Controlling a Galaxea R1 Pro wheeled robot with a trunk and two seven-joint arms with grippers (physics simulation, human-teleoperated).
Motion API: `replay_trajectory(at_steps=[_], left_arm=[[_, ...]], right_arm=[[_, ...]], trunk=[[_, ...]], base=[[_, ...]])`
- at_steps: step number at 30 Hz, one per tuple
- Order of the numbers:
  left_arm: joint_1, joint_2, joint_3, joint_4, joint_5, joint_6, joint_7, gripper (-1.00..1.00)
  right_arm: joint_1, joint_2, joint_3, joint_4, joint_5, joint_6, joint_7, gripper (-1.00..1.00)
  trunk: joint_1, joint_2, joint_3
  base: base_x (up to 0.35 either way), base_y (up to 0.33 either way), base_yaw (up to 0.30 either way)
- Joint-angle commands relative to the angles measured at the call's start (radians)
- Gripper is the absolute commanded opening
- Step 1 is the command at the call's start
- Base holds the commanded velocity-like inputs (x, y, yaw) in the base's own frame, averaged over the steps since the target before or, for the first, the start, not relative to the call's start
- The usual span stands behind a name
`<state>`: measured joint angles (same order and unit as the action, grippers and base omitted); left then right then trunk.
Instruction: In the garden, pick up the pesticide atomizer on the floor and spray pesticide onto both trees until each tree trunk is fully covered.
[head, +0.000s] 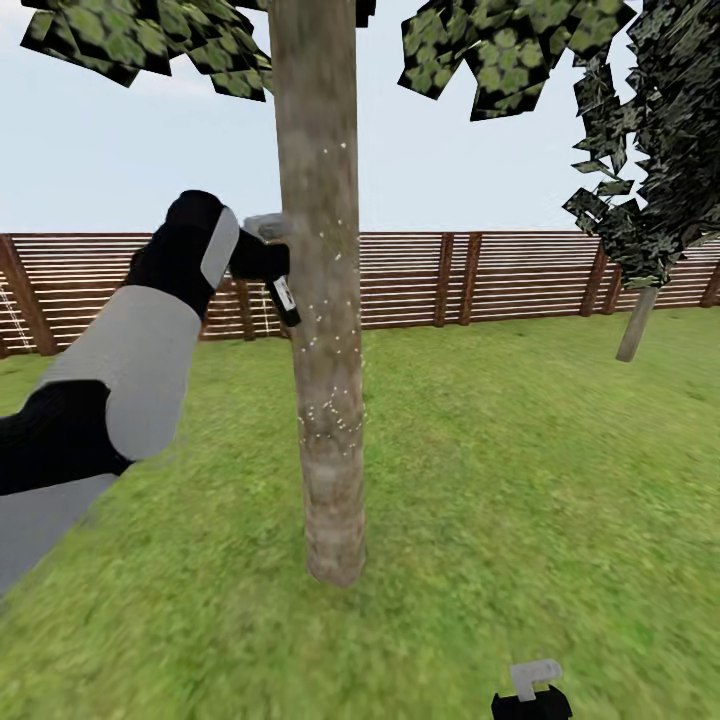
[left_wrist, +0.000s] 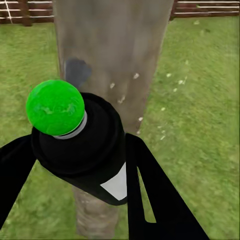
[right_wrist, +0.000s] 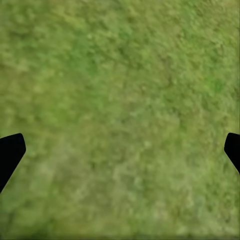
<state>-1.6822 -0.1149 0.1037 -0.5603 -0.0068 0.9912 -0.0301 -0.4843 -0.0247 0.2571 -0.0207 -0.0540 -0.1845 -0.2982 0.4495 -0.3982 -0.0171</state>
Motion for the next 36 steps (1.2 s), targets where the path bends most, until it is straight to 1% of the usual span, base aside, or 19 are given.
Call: replay_trajectory(at_steps=[1,4,6,9,14,17,19,20,21,24,26,31,33,34,36], left_arm=[[-0.031,0.007,0.007,0.019,0.005,0.004,-0.002,-1.00],[-0.107,0.027,0.007,0.075,0.005,0.003,-0.001,-1.00],[-0.165,0.031,0.007,0.090,0.005,0.003,-0.001,-1.00],[-0.221,0.033,0.007,0.096,0.005,0.004,-0.001,-1.00],[-0.270,0.034,0.007,0.101,0.004,0.004,-0.001,-1.00],[-0.311,0.034,0.008,0.158,0.005,0.003,0.001,-1.00],[-0.317,0.034,0.009,0.190,0.004,0.003,0.001,-1.00],[-0.319,0.037,0.010,0.230,0.004,0.001,0.002,-1.00],[-0.320,0.041,0.012,0.249,0.004,0.001,0.003,-1.00],[-0.321,0.065,0.023,0.284,0.004,-0.001,0.006,-1.00],[-0.321,0.077,0.027,0.367,0.004,-0.006,0.009,-1.00],[-0.321,0.087,0.028,0.472,0.004,-0.018,0.010,-1.00],[-0.321,0.087,0.028,0.500,0.004,-0.044,0.010,-1.00],[-0.321,0.086,0.028,0.514,0.004,-0.069,0.010,-1.00],[-0.317,0.085,0.028,0.525,0.004,-0.089,0.008,-1.00]], right_arm=[[-0.001,0.000,0.007,0.001,-0.006,-0.003,-0.002,1.00],[-0.001,0.000,0.007,0.001,-0.006,-0.003,-0.002,1.00],[-0.001,0.000,0.007,0.001,-0.006,-0.003,-0.002,1.00],[-0.001,0.001,0.007,0.001,-0.006,-0.003,-0.002,1.00],[-0.001,0.002,0.007,0.001,-0.006,-0.003,-0.002,1.00],[-0.001,0.002,0.007,0.001,-0.006,-0.003,-0.002,1.00],[0.000,0.002,0.007,0.001,-0.006,-0.003,-0.002,1.00],[0.000,0.002,0.007,0.001,-0.006,-0.003,-0.002,1.00],[0.000,0.002,0.007,0.001,-0.006,-0.003,-0.002,1.00],[-0.001,0.002,0.007,0.001,-0.006,-0.003,-0.002,1.00],[-0.001,0.002,0.007,0.001,-0.006,-0.003,-0.002,1.00],[-0.001,0.002,0.007,0.001,-0.006,-0.003,-0.002,1.00],[0.000,0.002,0.007,0.001,-0.006,-0.003,-0.002,1.00],[0.000,0.002,0.007,0.001,-0.006,-0.003,-0.002,1.00],[-0.001,0.002,0.007,0.001,-0.006,-0.003,-0.002,1.00]], trunk=[[0.001,-0.002,-0.002],[0.001,-0.002,-0.002],[0.001,-0.002,-0.002],[0.001,-0.002,-0.002],[0.001,-0.002,-0.002],[0.001,-0.002,-0.002],[0.001,-0.002,-0.002],[0.001,-0.002,-0.002],[0.001,-0.002,-0.002],[0.001,-0.002,-0.002],[0.001,-0.002,-0.002],[0.001,-0.002,-0.002],[0.001,-0.002,-0.002],[0.001,-0.002,-0.002],[0.001,-0.002,-0.002]], base=[[0.000,0.000,0.000],[0.000,0.000,0.000],[0.000,0.000,0.000],[0.000,0.000,0.000],[0.000,0.000,0.000],[0.000,0.000,0.000],[0.000,0.000,0.000],[0.000,0.000,0.000],[0.000,0.000,0.000],[0.000,0.000,0.000],[0.000,0.000,0.000],[0.000,0.000,0.000],[0.000,0.000,0.000],[0.000,0.000,0.000],[0.000,0.000,0.000]])
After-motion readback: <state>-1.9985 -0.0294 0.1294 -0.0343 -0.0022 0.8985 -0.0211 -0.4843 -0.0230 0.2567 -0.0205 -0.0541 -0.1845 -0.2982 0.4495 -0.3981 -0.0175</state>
